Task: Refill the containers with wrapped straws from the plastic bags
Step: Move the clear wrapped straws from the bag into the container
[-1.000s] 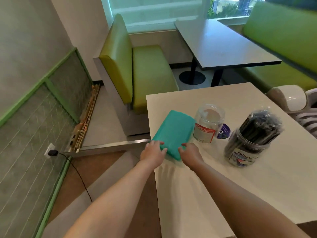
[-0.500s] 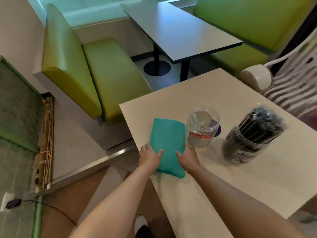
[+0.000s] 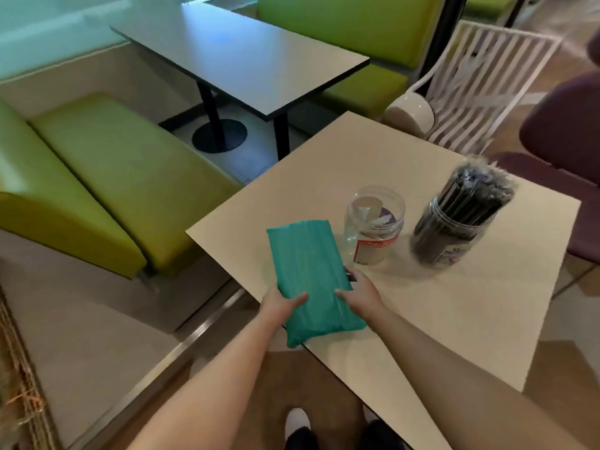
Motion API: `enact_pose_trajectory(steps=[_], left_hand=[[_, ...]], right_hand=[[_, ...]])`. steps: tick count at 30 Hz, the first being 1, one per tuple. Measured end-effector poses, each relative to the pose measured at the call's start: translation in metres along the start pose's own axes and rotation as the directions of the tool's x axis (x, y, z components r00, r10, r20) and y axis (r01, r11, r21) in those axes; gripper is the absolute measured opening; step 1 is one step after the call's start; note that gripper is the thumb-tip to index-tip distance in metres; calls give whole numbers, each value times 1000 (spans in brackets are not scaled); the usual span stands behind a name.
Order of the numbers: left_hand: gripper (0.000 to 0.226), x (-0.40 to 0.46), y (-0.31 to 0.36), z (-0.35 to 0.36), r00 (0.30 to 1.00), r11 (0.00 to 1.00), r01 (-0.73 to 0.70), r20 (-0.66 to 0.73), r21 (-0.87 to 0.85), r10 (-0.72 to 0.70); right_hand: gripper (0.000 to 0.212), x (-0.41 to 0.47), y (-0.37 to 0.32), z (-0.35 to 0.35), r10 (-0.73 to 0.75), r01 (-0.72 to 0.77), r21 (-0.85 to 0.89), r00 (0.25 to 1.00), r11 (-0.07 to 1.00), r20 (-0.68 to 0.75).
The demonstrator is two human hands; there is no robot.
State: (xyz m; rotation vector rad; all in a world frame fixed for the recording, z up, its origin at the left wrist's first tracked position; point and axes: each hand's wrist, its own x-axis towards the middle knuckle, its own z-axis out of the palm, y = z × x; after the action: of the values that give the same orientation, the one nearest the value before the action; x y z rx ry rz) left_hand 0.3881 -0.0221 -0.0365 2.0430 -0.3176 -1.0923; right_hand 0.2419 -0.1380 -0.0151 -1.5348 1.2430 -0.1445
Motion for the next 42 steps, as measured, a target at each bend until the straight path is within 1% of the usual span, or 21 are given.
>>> enact_pose_trajectory(steps=[3, 5, 6, 8, 10, 12, 14, 17, 18, 21, 23, 25, 27, 29, 31, 34, 36, 37, 38, 40, 42], left_hand=[[71, 3, 8, -16, 997, 994, -81, 1, -69, 81], [75, 7, 11, -26, 989, 988, -144, 5, -49, 145], [77, 8, 15, -34, 983, 982, -185, 4, -24, 185], [79, 14, 13, -38, 972, 971, -234, -20, 49, 235], [74, 16, 10, -44, 957, 954, -284, -34, 95, 288], [68, 14, 12, -46, 935, 933, -347, -42, 98, 352], [63, 9, 18, -46, 922, 922, -382, -36, 59, 385], [58, -2, 36, -45, 910, 905, -413, -31, -103, 413], [58, -7, 45, -45, 906, 895, -421, -37, -148, 421], [59, -12, 68, -51, 883, 862, -467, -53, -197, 466], [61, -14, 82, -57, 872, 843, -487, -68, -229, 485], [61, -15, 93, -61, 868, 829, -492, -73, -264, 492], [57, -16, 102, -64, 867, 825, -495, -92, -273, 490], [54, -12, 108, -71, 874, 817, -485, -138, -313, 466], [55, -7, 115, -80, 884, 806, -466, -160, -364, 439], [57, -2, 125, -92, 901, 818, -431, -141, -381, 410], [61, 1, 125, -96, 920, 850, -391, -113, -353, 376], [62, 1, 124, -97, 928, 867, -371, -90, -333, 362], [61, 2, 121, -98, 932, 877, -358, -62, -320, 358], [59, 2, 114, -99, 928, 876, -355, -9, -328, 373], [48, -1, 104, -103, 920, 873, -372, -1, -317, 391]], right_hand=[[74, 0, -8, 7, -81, 82, 33, 996, 996, -32], [75, -1, -14, 10, -139, 139, 7, 990, 990, -32], [71, -2, -20, 12, -166, 167, 17, 985, 986, -41], [51, -9, -31, 12, -171, 174, 141, 985, 975, -37], [33, -20, -46, 14, -196, 192, 336, 980, 922, -23], [31, -31, -61, 13, -234, 220, 501, 972, 837, -35], [32, -37, -72, 13, -266, 253, 586, 962, 770, -66], [36, -40, -84, 12, -286, 317, 566, 947, 761, -145], [34, -40, -87, 11, -299, 337, 554, 941, 762, -160], [24, -39, -90, 11, -312, 361, 555, 932, 750, -185], [20, -37, -91, 13, -324, 375, 525, 927, 764, -191], [20, -34, -92, 15, -359, 408, 457, 913, 791, -194], [25, -32, -93, 15, -378, 415, 407, 910, 814, -171], [38, -32, -93, 15, -385, 406, 302, 914, 862, -129], [45, -33, -91, 13, -335, 342, 235, 940, 910, -72], [58, -30, -85, 7, -230, 217, 228, 973, 949, 29], [70, -27, -88, 2, -201, 171, 262, 975, 950, 90], [72, -26, -91, 0, -194, 155, 288, 974, 945, 113], [70, -24, -94, -1, -185, 137, 316, 975, 939, 127], [56, -19, -101, -6, -185, 98, 429, 969, 898, 166], [44, -18, -109, -12, -189, 37, 520, 951, 853, 243]])
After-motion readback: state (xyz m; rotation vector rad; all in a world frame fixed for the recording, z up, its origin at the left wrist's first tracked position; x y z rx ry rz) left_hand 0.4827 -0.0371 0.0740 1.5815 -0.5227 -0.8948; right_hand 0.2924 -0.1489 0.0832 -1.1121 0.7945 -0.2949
